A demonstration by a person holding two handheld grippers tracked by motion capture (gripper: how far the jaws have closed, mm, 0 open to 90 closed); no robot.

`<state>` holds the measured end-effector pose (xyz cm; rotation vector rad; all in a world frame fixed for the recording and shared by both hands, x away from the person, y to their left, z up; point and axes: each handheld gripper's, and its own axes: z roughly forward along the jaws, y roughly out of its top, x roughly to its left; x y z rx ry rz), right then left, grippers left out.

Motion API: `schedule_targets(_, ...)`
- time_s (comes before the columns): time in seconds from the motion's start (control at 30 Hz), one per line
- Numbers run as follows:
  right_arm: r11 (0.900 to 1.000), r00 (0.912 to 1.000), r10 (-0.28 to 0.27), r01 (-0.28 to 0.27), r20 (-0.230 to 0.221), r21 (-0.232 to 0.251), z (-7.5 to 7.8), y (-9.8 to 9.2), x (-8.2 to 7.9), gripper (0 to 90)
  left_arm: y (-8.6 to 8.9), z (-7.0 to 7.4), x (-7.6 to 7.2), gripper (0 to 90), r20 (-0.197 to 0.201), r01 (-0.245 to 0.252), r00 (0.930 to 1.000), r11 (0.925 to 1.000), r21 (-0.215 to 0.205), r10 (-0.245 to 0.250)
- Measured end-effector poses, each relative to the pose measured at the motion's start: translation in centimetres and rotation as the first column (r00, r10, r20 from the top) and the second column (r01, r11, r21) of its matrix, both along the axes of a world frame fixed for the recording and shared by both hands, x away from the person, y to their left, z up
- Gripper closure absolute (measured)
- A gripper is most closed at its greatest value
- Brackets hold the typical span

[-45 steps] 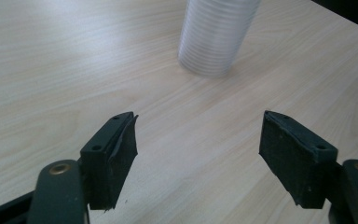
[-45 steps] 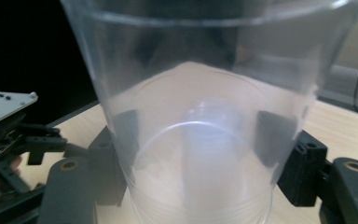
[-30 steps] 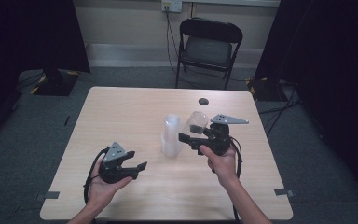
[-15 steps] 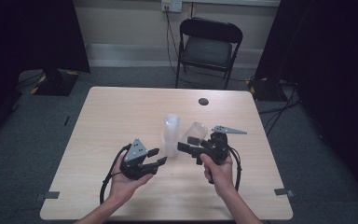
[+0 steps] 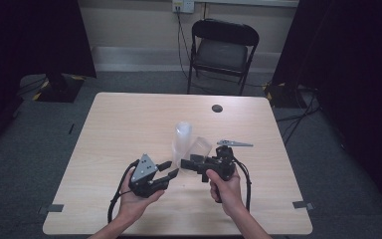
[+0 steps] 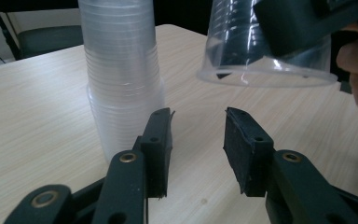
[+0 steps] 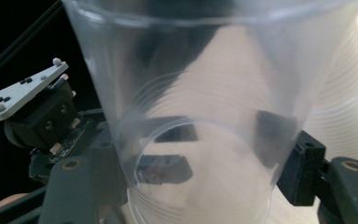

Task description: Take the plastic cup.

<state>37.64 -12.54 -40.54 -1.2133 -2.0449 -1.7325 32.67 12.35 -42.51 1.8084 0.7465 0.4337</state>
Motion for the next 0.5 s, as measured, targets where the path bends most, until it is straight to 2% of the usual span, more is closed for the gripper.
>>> schedule_targets(0.13,1.000,0.9997,0.016,-0.016,-0.020,0.004,-0.1,0.4,-0.1,31.6,-0.2,0.0,-0.1,60.1,0.017,0.001,0.9999,0.9999,-0.011,-0.001)
schedule_targets(0.23,1.000,0.9989,0.029,-0.028,-0.037,0.010,-0.2,0.7,-0.2,31.6,-0.4,-0.2,-0.3,60.1,0.066,-0.026,0.9975,0.9995,0.016,0.025)
schedule_targets(0.33,0.999,0.9985,0.032,-0.032,-0.044,0.000,-0.2,0.9,-0.2,31.6,-0.6,-0.4,-0.4,61.9,0.084,-0.034,0.9960,0.9993,0.018,0.032)
schedule_targets(0.5,0.999,0.9966,0.042,-0.042,-0.070,0.011,-0.3,1.1,-0.3,31.6,-0.9,-0.4,-0.6,64.4,0.114,-0.028,0.9931,0.9996,-0.006,0.028)
